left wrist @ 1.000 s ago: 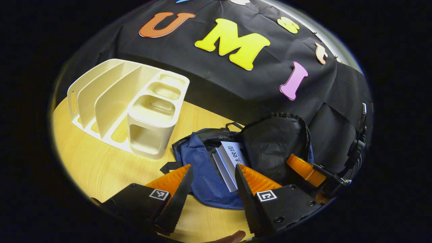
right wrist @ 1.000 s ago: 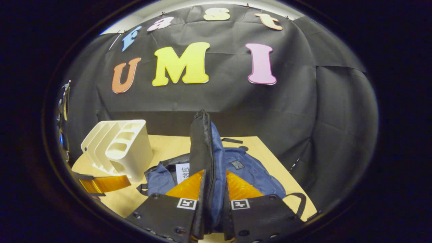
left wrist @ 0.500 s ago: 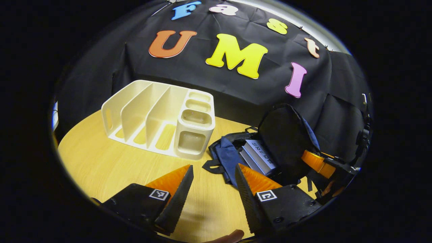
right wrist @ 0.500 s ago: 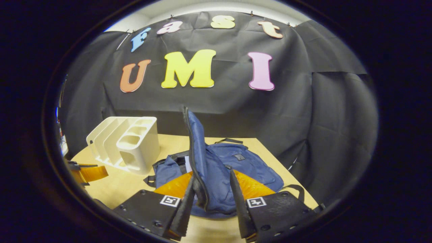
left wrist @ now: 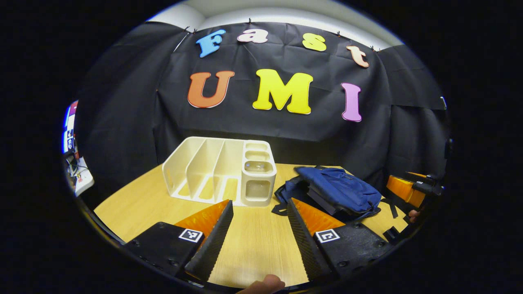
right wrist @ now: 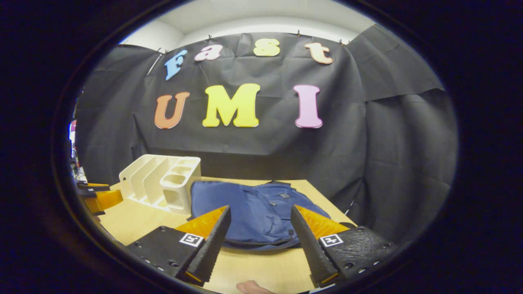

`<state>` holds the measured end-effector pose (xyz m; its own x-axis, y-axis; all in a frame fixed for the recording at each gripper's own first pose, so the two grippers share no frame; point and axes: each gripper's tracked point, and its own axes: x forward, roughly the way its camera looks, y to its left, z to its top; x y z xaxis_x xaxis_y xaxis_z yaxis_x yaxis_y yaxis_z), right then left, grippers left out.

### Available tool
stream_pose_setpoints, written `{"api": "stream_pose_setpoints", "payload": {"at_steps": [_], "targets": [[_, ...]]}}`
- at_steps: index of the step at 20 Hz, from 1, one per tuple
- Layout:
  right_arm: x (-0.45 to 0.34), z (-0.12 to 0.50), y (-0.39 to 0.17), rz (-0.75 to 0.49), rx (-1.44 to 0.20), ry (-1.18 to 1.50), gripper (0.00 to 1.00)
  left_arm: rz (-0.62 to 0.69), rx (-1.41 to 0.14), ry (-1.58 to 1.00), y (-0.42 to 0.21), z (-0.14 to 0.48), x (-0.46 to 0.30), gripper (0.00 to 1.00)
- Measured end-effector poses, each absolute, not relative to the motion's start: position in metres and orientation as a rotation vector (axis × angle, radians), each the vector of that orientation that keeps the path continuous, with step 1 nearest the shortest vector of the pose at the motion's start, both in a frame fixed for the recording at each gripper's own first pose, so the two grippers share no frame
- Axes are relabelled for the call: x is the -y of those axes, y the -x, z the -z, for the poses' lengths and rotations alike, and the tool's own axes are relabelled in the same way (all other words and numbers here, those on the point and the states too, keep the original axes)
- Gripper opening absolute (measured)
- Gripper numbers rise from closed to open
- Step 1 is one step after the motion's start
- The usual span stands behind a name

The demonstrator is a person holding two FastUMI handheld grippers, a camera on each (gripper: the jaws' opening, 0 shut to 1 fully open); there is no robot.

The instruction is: Open the schoolbag, grab two books from the bookshelf and put them into the schoolbag.

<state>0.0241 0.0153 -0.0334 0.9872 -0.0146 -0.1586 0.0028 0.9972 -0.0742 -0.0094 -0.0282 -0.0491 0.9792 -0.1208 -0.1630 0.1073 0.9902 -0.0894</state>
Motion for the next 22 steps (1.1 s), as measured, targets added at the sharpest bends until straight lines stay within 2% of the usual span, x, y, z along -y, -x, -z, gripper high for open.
{"api": "stream_pose_setpoints", "payload": {"at_steps": [4, 11, 17, 22], "targets": [[-0.015, 0.021, 0.008, 0.01, -0.092, 0.07, 0.94, 0.11, -0.117, 0.041, 0.031, 0.034, 0.019, 0.96], [-0.021, 0.013, 0.05, -0.014, -0.041, 0.078, 0.95, 0.025, -0.056, 0.035, 0.043, 0.01, -0.019, 0.97], [-0.02, 0.0, 0.06, 0.007, 0.001, 0.115, 0.94, 0.049, -0.04, 0.056, 0.049, 0.005, -0.016, 0.97], [-0.02, 0.011, 0.057, 0.011, -0.037, 0.105, 0.95, 0.05, -0.008, 0.041, 0.049, 0.0, -0.014, 0.97]]}}
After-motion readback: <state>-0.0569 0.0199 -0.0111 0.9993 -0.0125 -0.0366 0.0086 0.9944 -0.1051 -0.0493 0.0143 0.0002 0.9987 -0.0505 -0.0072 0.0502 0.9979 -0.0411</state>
